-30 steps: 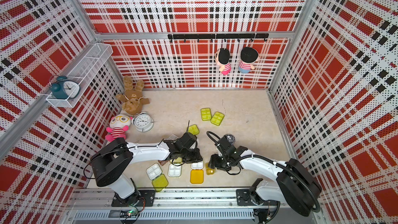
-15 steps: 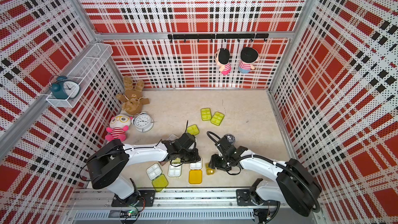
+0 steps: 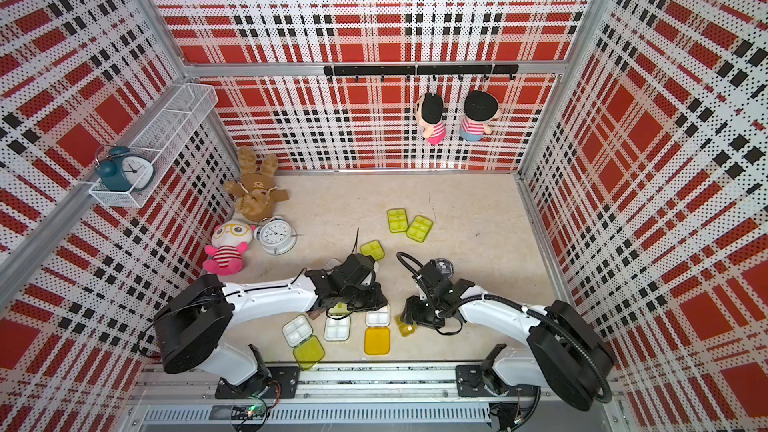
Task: Close pillboxes
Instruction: Move the pillbox to the center of the board.
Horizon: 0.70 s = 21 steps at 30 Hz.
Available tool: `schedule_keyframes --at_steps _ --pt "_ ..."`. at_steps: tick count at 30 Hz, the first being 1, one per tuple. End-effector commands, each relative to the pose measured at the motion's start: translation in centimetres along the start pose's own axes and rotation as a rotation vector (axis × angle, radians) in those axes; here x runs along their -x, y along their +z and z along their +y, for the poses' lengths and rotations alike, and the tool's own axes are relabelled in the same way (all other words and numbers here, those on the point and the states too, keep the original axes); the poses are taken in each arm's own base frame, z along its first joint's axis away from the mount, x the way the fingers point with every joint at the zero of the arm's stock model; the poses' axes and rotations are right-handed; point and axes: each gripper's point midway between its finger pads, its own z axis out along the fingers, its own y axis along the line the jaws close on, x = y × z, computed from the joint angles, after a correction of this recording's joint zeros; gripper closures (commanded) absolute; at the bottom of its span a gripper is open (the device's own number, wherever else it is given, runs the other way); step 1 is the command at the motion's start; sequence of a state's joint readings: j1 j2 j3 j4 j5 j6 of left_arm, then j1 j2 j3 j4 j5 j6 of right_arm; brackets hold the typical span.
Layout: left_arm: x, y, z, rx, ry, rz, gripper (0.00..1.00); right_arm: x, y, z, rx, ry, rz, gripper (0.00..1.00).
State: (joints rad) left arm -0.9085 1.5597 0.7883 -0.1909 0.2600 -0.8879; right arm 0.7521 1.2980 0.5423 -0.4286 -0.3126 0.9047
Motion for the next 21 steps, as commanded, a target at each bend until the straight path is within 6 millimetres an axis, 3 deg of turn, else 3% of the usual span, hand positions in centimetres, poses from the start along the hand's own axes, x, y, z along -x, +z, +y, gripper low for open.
schedule_keyframes --at_steps 1,15,21 --pt "0.9 -0.9 -0.8 -0.017 0.005 -0.035 0.83 -1.9 1.2 -4.6 -0.175 0.02 0.049 0.43" --pt "0.5 -1.0 -1.5 -0.023 -0.005 -0.042 0.83 -2.0 1.8 -6.2 -0.236 -0.043 0.048 0.44" --pt "0.9 -1.1 -2.9 -0.049 -0.009 -0.049 0.8 0.2 0.2 -3.1 -0.136 -0.069 -0.059 0.37"
